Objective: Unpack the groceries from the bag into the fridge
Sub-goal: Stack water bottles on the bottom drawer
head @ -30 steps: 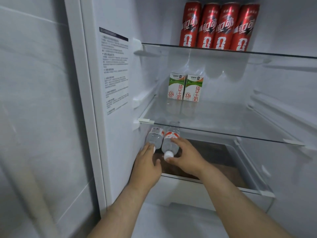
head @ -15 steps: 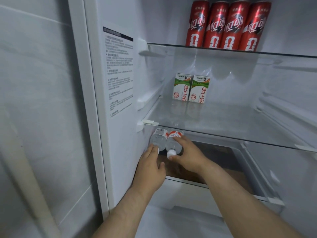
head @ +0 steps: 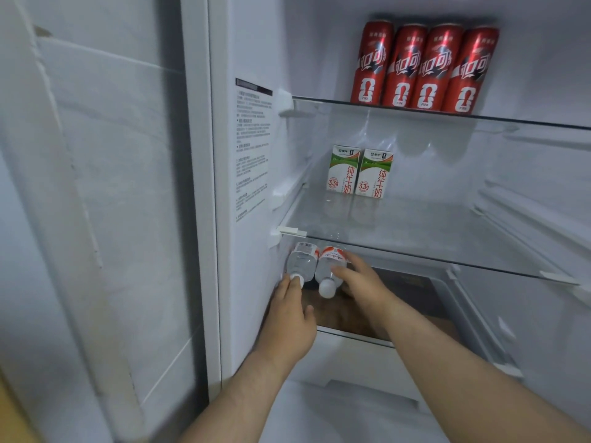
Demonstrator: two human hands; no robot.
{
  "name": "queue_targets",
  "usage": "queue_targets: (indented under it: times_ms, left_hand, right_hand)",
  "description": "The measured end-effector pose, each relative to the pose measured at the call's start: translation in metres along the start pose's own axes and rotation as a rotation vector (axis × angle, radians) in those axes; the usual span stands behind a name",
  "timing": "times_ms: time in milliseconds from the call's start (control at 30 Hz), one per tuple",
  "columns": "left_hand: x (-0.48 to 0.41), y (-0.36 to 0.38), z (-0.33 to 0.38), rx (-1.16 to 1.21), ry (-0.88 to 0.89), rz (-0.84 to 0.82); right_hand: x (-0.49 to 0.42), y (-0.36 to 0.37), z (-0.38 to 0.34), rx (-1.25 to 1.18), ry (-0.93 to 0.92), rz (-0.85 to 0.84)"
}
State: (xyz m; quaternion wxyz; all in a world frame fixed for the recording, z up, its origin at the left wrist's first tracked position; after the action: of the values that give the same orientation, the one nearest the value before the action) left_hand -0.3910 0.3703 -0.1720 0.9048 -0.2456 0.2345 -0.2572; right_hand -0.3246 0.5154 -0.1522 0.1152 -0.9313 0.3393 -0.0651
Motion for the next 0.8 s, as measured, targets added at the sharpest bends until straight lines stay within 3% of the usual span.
queue_targets:
  times_ms: [267, 367, 533, 800]
  left_hand:
    - [0.013, -0.014, 0.015, -0.011, 0.072, 0.010]
    - [0.018, -0.029, 0.034, -0.021, 0.137, 0.021]
    - [0.023, -0.032, 0.060, -0.216, 0.189, -0.044]
    - [0.042, 0.002, 0.068, -0.104, 0.165, -0.159]
  right_hand:
    - [0.015, -0.007, -0.008, 0.218, -0.083, 0.049]
    - [0.031, -0.033, -0.010, 0.437, -0.113, 0.178]
    - [0.068, -0.056, -0.001, 0.828, -0.131, 0.156]
    - [0.158, -0.073, 0.024, 0.809, -0.143, 0.259]
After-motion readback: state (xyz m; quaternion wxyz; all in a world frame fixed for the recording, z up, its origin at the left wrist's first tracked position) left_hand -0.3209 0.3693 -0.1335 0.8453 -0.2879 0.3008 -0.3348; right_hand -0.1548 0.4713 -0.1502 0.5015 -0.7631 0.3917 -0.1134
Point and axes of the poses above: each hand's wrist, its own x-axis away from the middle knuckle, its own y-axis out of the palm, z = x × y, the point moved 10 cm from there along -x, towards the middle knuckle, and after that the axes turned 2 degrees about -y, right-handed, at the moved point
